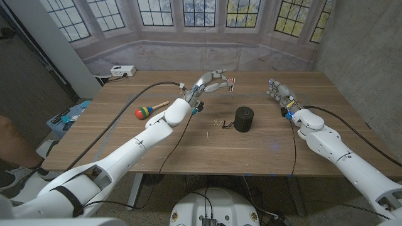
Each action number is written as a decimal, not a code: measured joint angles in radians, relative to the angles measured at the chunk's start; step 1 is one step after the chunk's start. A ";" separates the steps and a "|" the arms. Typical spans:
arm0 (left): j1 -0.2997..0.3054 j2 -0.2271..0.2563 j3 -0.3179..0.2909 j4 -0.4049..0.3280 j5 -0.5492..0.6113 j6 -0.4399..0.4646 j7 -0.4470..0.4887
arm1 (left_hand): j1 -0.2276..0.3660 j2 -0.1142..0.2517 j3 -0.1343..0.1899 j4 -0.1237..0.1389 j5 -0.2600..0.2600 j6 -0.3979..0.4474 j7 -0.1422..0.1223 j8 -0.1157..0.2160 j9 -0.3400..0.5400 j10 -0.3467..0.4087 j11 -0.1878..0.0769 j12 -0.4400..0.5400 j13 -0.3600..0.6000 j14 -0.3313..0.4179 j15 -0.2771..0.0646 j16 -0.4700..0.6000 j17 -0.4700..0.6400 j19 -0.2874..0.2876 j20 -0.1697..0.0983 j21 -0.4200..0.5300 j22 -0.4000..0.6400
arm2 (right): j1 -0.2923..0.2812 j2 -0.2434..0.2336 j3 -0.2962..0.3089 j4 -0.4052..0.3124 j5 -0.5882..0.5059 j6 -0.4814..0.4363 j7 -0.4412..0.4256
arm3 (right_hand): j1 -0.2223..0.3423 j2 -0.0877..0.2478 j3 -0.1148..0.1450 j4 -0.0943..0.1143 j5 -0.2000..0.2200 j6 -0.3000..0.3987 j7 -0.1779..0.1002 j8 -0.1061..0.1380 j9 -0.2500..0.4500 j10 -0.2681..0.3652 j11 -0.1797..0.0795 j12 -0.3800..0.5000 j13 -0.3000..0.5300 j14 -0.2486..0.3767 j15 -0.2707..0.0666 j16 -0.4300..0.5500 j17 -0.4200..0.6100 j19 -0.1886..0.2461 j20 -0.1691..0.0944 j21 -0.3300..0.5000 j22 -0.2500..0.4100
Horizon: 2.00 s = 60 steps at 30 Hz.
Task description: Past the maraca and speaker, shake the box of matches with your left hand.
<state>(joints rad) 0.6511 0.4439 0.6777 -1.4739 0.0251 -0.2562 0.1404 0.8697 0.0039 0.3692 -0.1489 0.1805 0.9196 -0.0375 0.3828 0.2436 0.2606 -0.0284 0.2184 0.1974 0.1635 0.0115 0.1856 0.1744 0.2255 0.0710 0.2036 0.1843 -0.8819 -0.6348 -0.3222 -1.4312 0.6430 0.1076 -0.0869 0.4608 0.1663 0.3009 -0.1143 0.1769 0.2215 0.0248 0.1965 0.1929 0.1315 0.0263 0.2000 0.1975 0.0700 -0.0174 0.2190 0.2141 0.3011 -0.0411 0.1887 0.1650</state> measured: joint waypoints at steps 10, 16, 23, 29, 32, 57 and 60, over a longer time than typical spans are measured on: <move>0.005 0.001 0.014 -0.018 -0.035 -0.018 -0.069 | 0.000 0.000 -0.004 0.004 0.000 0.000 0.000 -0.001 0.000 0.000 0.000 0.000 0.000 -0.003 0.003 0.000 0.000 -0.004 0.004 0.000 0.000 | -0.005 0.000 0.001 -0.005 0.000 0.003 -0.003 | 0.000 0.000 0.000 0.000 0.000 0.000 0.000 0.000 0.000 0.001 0.001 0.000 0.000 0.000 0.000 0.000 0.000 0.000 0.000 0.000 0.000; 0.009 0.000 0.020 -0.027 -0.058 -0.026 -0.104 | 0.000 0.000 -0.004 0.004 0.000 0.000 0.000 -0.001 0.001 0.000 0.000 -0.003 0.000 -0.003 0.003 0.000 0.000 -0.010 -0.001 0.000 0.000 | -0.004 0.004 0.000 -0.001 0.000 0.004 -0.004 | 0.000 0.000 0.003 -0.003 0.000 0.000 0.000 0.000 0.000 0.002 0.002 0.000 0.000 0.000 0.000 0.000 0.000 0.000 0.000 0.000 0.000; 0.012 -0.002 0.022 -0.036 -0.093 -0.033 -0.145 | 0.000 0.000 -0.004 0.004 0.000 -0.005 0.005 -0.001 0.006 -0.004 0.004 -0.003 0.000 -0.007 0.007 0.000 0.000 -0.014 0.002 0.000 0.000 | 0.002 0.008 -0.003 0.006 -0.001 0.005 -0.003 | 0.000 0.000 0.004 -0.004 0.000 0.000 0.000 0.000 0.000 0.002 0.002 0.000 0.000 0.000 0.000 0.000 0.000 0.000 0.000 0.000 0.000; 0.017 -0.002 0.023 -0.050 -0.108 -0.035 -0.163 | -0.003 0.004 -0.004 0.004 0.000 -0.005 0.005 -0.001 0.006 -0.007 0.007 -0.003 0.000 -0.010 0.010 0.000 0.000 -0.013 0.002 0.000 0.000 | 0.006 0.010 -0.006 0.011 -0.001 0.005 0.001 | 0.000 0.000 0.004 -0.004 0.000 0.000 0.000 0.000 0.000 0.002 0.002 0.000 0.000 0.000 0.000 0.000 0.000 0.000 0.000 0.000 0.000; 0.019 0.000 0.023 -0.055 -0.119 -0.035 -0.178 | -0.004 0.004 -0.004 0.004 0.000 -0.005 0.005 -0.001 0.006 -0.007 0.007 -0.003 0.000 -0.010 0.010 0.000 0.000 -0.013 0.002 0.000 0.000 | 0.012 0.013 -0.008 0.018 -0.002 0.005 0.003 | 0.000 0.000 0.004 -0.004 0.000 0.006 0.006 0.000 0.000 0.002 0.002 0.000 0.000 0.000 0.000 0.000 0.000 0.000 0.000 0.000 0.000; 0.045 0.039 0.003 -0.098 -0.090 0.059 -0.129 | -0.003 0.005 -0.008 0.000 0.000 -0.011 0.011 -0.002 0.006 -0.013 0.013 -0.003 0.000 -0.010 0.010 0.000 0.000 -0.017 0.006 0.001 0.000 | 0.036 0.021 -0.022 0.049 0.002 -0.009 0.028 | 0.000 0.000 0.004 -0.004 0.000 0.009 0.002 0.000 0.000 0.002 0.002 0.000 0.000 0.005 0.005 0.000 0.000 0.007 0.000 0.000 0.000; 0.049 0.047 -0.001 -0.106 -0.085 0.068 -0.123 | -0.002 0.005 -0.008 0.000 0.000 -0.011 0.011 -0.002 0.006 -0.013 0.013 -0.003 0.000 -0.010 0.010 0.000 0.000 -0.017 0.006 0.001 0.000 | 0.036 0.021 -0.022 0.049 0.003 -0.009 0.032 | 0.000 0.000 0.004 -0.004 0.000 0.009 0.002 0.000 0.000 0.002 0.002 0.000 0.000 0.005 0.005 0.000 0.000 0.007 0.000 0.000 0.000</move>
<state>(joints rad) 0.7001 0.4907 0.6769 -1.5795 -0.0598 -0.1879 0.0176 0.8672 0.0094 0.3609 -0.1488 0.1805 0.9088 -0.0267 0.3813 0.2493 0.2479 -0.0158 0.2157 0.1974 0.1535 0.0215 0.1857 0.1743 0.2087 0.0769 0.2043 0.1842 -0.8463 -0.6136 -0.3443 -1.3817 0.6465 0.0989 -0.0552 0.4608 0.1663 0.3051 -0.1185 0.1769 0.2308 0.0268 0.1965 0.1929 0.1332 0.0280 0.2000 0.1975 0.0753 -0.0121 0.2190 0.2141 0.3085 -0.0413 0.1887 0.1650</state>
